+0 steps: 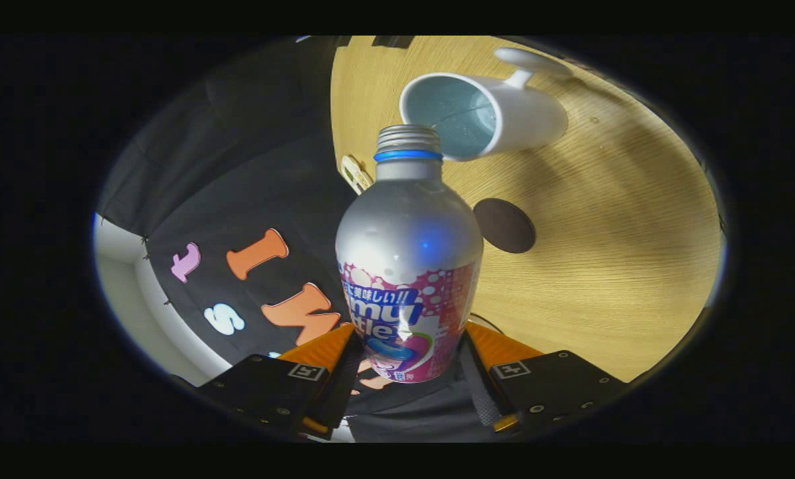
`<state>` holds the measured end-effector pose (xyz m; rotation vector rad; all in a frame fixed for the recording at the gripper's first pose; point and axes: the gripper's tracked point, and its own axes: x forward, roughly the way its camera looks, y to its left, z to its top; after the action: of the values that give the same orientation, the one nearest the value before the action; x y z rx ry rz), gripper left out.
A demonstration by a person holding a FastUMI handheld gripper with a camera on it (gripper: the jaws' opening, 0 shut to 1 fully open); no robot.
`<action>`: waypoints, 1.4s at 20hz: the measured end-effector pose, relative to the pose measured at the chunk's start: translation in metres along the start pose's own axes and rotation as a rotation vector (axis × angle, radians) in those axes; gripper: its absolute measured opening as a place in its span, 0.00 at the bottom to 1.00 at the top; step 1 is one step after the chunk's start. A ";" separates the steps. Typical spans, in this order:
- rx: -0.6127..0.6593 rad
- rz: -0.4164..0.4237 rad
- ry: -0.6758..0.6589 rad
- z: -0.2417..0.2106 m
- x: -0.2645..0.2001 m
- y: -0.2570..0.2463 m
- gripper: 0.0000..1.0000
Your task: Take the bottle from table, then pour the juice into the cup, finally place the bottle on the coaster
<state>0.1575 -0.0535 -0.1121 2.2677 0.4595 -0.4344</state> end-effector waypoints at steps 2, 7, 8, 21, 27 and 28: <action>0.008 -0.004 -0.001 0.000 0.000 0.000 0.76; 0.027 0.009 -0.002 0.002 -0.003 0.007 0.76; 0.033 0.011 -0.002 0.002 -0.003 0.008 0.76; 0.084 0.010 0.000 0.003 -0.006 0.012 0.76; 0.092 0.015 0.003 0.003 -0.005 0.014 0.76; 0.102 0.017 0.011 0.002 -0.006 0.012 0.76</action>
<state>0.1571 -0.0641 -0.1028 2.3719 0.4324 -0.4468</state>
